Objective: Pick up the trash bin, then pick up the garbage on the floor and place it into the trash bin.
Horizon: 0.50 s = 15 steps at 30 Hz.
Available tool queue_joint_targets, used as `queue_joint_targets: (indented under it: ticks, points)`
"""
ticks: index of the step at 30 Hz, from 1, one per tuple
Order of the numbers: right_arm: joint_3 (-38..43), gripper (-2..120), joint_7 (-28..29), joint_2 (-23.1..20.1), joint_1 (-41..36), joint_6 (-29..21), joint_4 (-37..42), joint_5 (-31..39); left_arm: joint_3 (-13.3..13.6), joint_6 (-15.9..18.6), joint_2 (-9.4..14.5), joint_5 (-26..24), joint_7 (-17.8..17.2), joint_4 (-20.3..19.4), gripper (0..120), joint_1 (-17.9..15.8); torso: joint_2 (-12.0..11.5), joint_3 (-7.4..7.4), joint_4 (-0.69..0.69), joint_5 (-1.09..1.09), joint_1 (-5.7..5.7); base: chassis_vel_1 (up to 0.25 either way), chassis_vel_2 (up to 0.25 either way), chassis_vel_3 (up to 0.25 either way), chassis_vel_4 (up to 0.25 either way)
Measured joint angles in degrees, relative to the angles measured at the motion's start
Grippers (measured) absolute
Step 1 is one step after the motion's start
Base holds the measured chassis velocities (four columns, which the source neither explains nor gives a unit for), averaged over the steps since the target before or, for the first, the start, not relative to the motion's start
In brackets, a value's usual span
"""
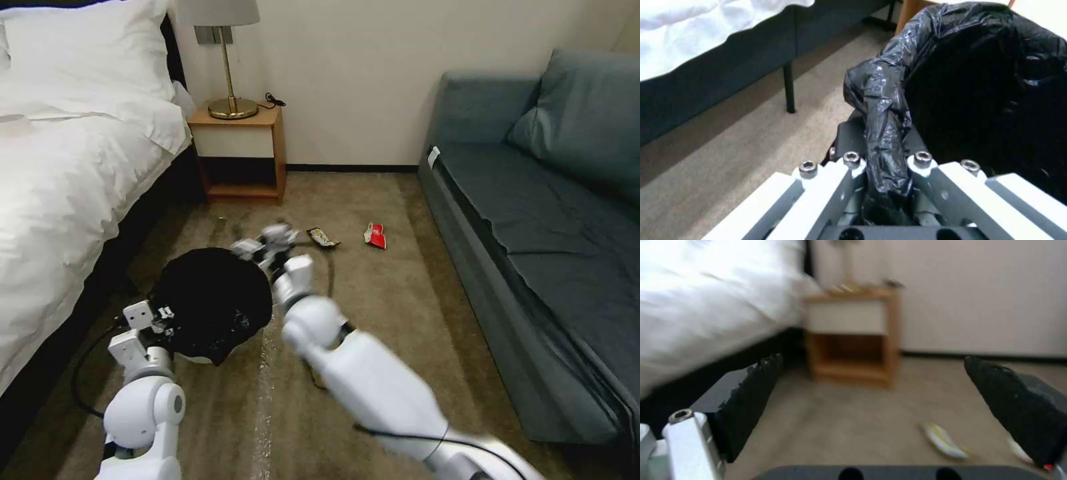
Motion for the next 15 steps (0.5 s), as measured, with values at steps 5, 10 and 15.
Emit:
queue_joint_targets:
  ticks: [5,10,15]
  points:
    - [1.19,100,1.59,-3.68,-2.23,-7.9,0.85,8.08,-0.41,-0.01,0.41,-0.65,0.1,0.04,5,-0.32,0.0,0.0,-0.02,0.01,0.0,0.0,0.0,0.0,0.0]
    - [-0.2,100,0.2,-5.69,-3.76,-16.07,2.0,20.39,0.1,0.14,0.47,-0.95,-0.09,0.12,5,-1.19,0.0,0.0,-0.01,0.0,0.0,0.0,0.0,0.0,0.0]
    - [-1.72,100,-3.64,-5.91,-5.07,-20.42,-0.07,22.58,0.65,0.25,0.02,-1.12,-0.25,-0.69,5,-0.26,0.0,0.0,0.0,0.0,0.0,0.0,0.0,0.0,0.0]
